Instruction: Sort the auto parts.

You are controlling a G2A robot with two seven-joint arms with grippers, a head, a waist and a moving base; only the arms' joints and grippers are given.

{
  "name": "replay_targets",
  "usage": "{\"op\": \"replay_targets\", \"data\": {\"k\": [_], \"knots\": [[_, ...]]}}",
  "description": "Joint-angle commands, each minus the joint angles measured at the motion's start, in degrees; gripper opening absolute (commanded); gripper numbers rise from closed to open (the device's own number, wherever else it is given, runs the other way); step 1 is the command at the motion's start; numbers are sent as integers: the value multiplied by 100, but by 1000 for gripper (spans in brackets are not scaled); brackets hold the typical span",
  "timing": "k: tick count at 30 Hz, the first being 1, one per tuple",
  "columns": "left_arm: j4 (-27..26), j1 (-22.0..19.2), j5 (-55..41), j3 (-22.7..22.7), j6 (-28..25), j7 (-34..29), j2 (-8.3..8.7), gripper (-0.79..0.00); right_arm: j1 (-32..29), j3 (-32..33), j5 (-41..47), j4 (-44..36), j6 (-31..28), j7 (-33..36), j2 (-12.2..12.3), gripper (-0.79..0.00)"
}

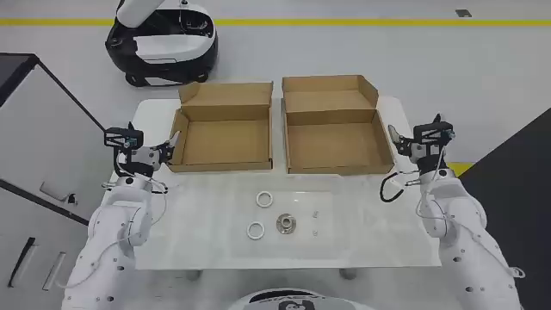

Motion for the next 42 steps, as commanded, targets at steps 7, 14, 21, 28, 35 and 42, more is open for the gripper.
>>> {"op": "replay_targets", "data": {"k": [7, 14, 21, 28, 35, 42], "knots": [[0, 0, 0, 0, 0, 0, 0, -1, 0, 0, 0, 0, 0, 0, 0, 0], [0, 0, 0, 0, 0, 0, 0, 0, 0, -7, 35, 15, -34, 2, -3, 0], [0, 0, 0, 0, 0, 0, 0, 0, 51, 260, 29, -580, -622, 223, 38, 0], [0, 0, 0, 0, 0, 0, 0, 0, 305, 722, 401, -1348, -2169, 1140, 156, 0], [0, 0, 0, 0, 0, 0, 0, 0, 873, 978, 847, -1552, -3860, 2229, 310, 0], [0, 0, 0, 0, 0, 0, 0, 0, 1906, 730, 1418, -1160, -4883, 3086, 444, 0]]}}
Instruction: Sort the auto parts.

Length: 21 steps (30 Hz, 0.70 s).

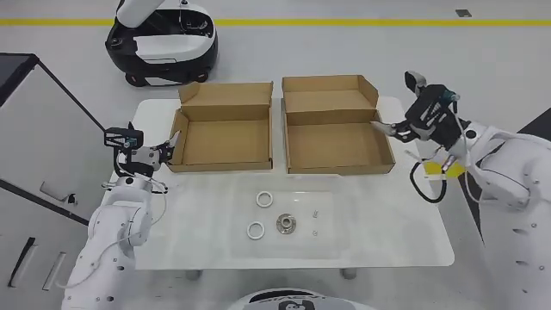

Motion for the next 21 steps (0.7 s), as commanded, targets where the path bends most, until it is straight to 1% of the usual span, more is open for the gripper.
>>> {"op": "replay_targets", "data": {"k": [1, 6, 9, 10, 13, 16, 21], "knots": [[0, 0, 0, 0, 0, 0, 0, 0, 406, -193, 131, 228, -135, 203, 25, 0], [0, 0, 0, 0, 0, 0, 0, 0, 1176, -723, 306, 671, -450, 599, 69, 0], [0, 0, 0, 0, 0, 0, 0, 0, 1427, -1095, 505, 815, -873, 923, 103, 0], [0, 0, 0, 0, 0, 0, 0, 0, 1475, -1221, 651, 824, -968, 1080, 123, 0], [0, 0, 0, 0, 0, 0, 0, 0, 1528, -1555, 961, 644, -968, 1566, 211, 0], [0, 0, 0, 0, 0, 0, 0, 0, 1566, -1743, 1096, 617, -968, 1617, 329, 0], [0, 0, 0, 0, 0, 0, 0, 0, 1605, -2191, 1152, 497, -968, 1617, 648, 0]]}}
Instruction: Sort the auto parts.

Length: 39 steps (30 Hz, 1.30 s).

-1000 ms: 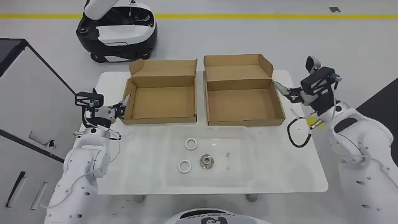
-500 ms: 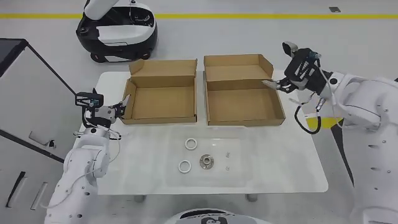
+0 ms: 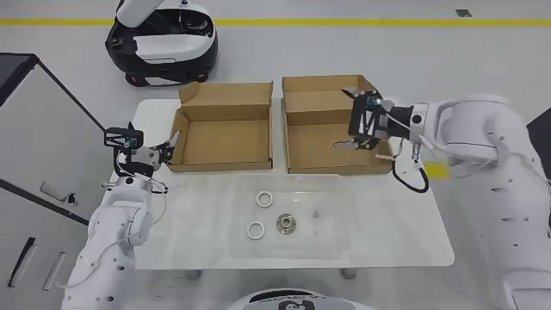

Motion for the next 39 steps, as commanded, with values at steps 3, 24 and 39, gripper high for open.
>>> {"op": "replay_targets", "data": {"k": [3, 24, 39], "knots": [[0, 0, 0, 0, 0, 0, 0, 0, 92, -347, 39, -103, 0, 1, 306, 0], [0, 0, 0, 0, 0, 0, 0, 0, 2637, -3232, 1262, 98, 80, 82, 1302, 0], [0, 0, 0, 0, 0, 0, 0, 0, 3418, -5124, 1495, -238, 290, 291, 1545, 0]]}}
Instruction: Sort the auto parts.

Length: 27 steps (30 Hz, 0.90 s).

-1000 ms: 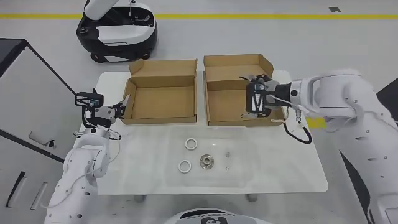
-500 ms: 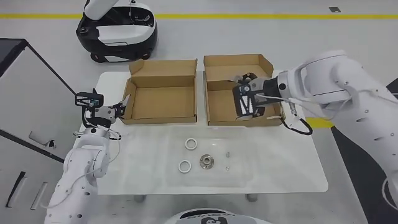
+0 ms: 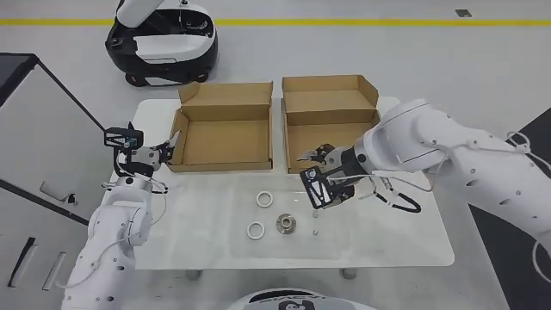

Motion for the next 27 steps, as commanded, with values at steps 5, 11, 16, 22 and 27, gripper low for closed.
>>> {"op": "replay_targets", "data": {"k": [5, 11, 16, 22, 27], "knots": [[0, 0, 0, 0, 0, 0, 0, 0, 408, -523, 56, 17, -118, -117, 90, 0], [0, 0, 0, 0, 0, 0, 0, 0, 1026, -1269, 39, 65, -292, -292, 130, 0], [0, 0, 0, 0, 0, 0, 0, 0, 1664, -1783, 279, 5, -292, -292, 4, 0], [0, 0, 0, 0, 0, 0, 0, 0, 1728, -1783, 332, -37, -292, -291, -195, 0], [0, 0, 0, 0, 0, 0, 0, 0, 1484, -1783, 122, 31, -292, -291, -348, 0]]}}
